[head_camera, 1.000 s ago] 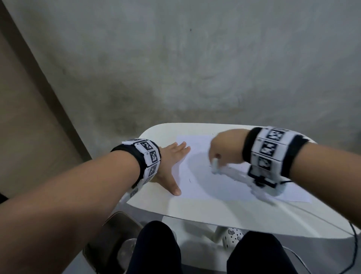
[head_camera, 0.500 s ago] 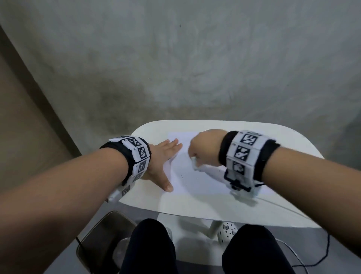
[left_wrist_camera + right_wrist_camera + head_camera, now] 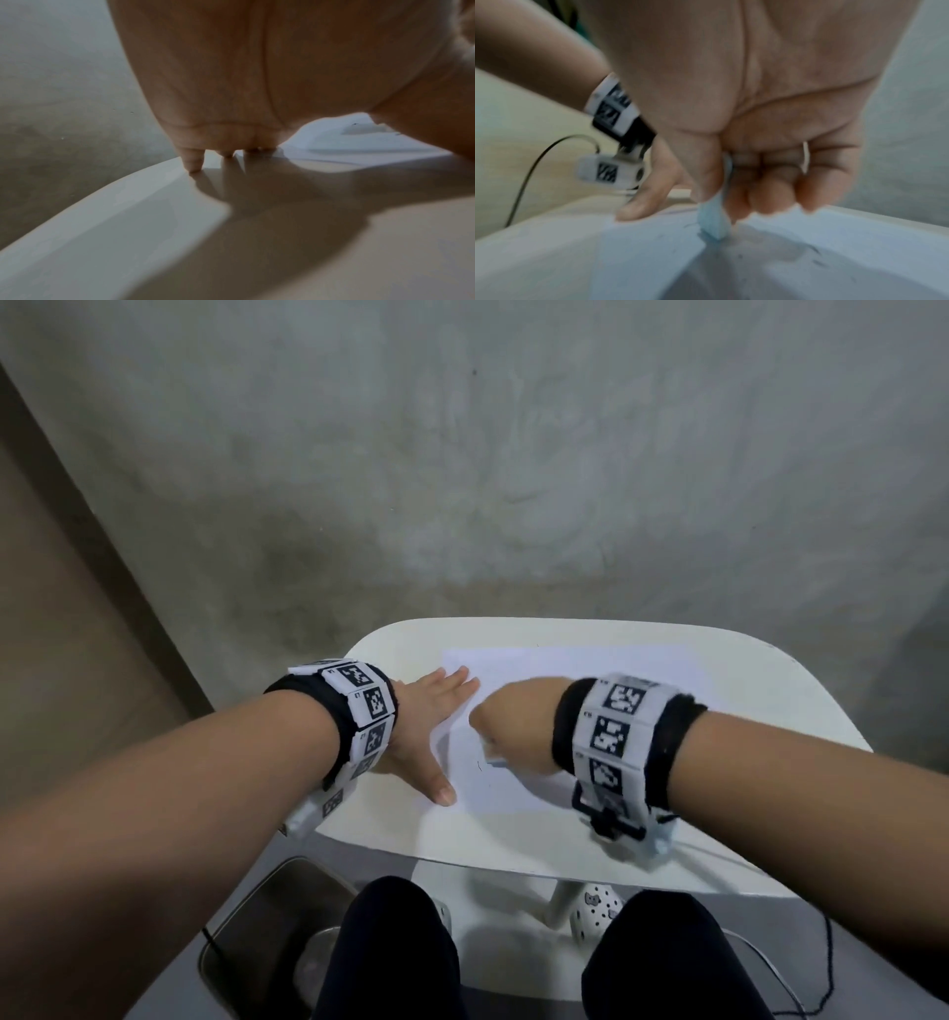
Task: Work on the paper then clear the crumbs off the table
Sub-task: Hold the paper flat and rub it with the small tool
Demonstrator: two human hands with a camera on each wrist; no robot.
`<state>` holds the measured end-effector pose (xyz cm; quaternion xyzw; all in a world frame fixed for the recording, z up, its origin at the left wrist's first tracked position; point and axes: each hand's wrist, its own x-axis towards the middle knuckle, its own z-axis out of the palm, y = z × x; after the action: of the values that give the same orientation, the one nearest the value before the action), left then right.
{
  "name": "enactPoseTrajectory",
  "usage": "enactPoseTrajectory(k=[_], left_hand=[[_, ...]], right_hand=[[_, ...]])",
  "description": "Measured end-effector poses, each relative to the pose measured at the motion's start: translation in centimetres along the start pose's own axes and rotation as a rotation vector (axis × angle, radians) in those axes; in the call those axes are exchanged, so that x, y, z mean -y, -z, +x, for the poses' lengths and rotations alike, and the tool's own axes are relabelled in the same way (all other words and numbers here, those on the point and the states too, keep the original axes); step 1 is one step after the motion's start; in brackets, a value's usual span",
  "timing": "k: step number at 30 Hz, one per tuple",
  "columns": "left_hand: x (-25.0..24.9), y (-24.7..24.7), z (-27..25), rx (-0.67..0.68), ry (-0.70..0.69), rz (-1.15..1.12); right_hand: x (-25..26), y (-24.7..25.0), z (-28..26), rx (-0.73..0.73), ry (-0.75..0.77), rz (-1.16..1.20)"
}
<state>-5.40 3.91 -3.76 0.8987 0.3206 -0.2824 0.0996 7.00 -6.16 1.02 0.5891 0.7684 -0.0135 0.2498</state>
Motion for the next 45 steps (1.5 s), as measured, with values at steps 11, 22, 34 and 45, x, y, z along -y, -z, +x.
enactPoseTrajectory(k=[11,22,34,45], left_hand=[[-0.3,0.2,-0.4,0.013,0.022,0.02],[-0.1,0.3,-0.3,0.037,0.015,0.019],[-2.4,0.5,-2.8,-0.034,0.067,0.083],[-13.0,0.5,-1.0,-0.02,-0.108,0.077]], right_hand=[[-3.6,-0.1,-0.9,0.155,-0.048,-0.011],[-8.6,-2.1,-4.2,0.165,-0.148,0.287],[-14.2,-7.7,-3.7,-0.068,-0.473,1.729],[-14.2,-8.4,-3.6,-0.129,-0.451,1.716]])
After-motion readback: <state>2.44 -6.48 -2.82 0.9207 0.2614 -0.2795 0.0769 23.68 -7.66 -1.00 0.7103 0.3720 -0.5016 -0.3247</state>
